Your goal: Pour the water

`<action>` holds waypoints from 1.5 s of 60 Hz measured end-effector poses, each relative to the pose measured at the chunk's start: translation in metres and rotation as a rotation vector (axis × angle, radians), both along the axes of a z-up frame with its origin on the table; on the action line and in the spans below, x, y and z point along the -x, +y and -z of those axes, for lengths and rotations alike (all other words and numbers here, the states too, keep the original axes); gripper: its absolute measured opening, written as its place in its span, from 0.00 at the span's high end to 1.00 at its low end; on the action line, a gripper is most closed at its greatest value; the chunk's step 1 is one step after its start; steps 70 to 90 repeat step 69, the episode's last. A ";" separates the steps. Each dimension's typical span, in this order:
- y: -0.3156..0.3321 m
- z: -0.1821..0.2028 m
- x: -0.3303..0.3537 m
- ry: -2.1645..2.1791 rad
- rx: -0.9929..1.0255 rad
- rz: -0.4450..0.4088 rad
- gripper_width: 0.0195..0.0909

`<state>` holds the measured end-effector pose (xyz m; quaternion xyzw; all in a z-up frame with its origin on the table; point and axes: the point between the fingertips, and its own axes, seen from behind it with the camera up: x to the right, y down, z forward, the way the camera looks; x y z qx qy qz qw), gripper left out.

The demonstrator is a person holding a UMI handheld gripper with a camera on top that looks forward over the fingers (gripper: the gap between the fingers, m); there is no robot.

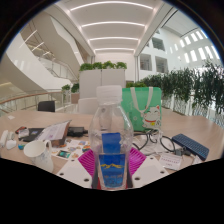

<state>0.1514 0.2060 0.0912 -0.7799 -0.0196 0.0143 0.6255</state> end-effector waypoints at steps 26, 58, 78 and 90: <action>-0.001 0.033 0.014 0.037 0.059 -0.094 0.52; -0.209 -0.070 0.040 0.024 0.188 0.074 0.11; -0.299 -0.127 0.066 0.007 0.167 0.196 0.10; -0.299 -0.127 0.066 0.007 0.167 0.196 0.10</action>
